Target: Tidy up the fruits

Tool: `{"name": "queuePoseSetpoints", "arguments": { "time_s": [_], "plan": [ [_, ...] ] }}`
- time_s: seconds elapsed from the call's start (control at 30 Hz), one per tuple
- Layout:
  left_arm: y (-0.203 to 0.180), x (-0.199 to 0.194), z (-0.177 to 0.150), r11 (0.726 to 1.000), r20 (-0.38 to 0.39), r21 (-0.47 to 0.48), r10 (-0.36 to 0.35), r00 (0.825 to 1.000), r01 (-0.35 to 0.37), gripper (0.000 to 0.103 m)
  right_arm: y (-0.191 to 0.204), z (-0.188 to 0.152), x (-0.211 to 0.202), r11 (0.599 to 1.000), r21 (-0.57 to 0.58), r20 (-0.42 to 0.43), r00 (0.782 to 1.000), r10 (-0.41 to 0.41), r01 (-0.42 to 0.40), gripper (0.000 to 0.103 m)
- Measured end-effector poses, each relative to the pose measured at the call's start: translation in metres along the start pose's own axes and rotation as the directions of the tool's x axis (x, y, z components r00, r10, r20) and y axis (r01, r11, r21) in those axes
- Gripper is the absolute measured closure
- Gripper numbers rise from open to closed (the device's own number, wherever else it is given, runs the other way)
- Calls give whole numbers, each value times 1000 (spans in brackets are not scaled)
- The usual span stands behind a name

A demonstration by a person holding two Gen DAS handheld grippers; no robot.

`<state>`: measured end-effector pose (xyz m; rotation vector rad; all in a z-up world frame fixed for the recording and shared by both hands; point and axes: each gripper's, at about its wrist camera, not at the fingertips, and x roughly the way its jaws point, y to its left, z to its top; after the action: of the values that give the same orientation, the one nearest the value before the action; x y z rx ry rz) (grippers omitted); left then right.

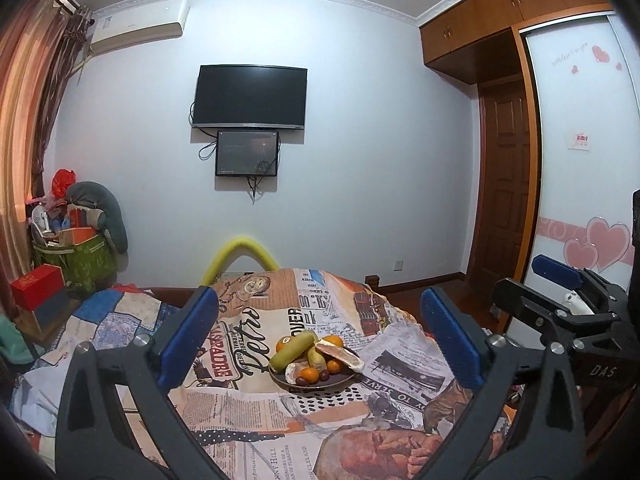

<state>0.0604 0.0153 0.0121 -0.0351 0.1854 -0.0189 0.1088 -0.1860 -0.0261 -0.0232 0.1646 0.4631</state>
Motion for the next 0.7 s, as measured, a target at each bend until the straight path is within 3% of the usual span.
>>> {"name": "queuePoseSetpoints", "arguments": {
  "time_s": [0.7],
  "plan": [
    [-2,0,0,1000,2,7,-7,1000,7,0,-1,-2,-6,1000,9,1,1000,-3,3,0]
  ]
}}
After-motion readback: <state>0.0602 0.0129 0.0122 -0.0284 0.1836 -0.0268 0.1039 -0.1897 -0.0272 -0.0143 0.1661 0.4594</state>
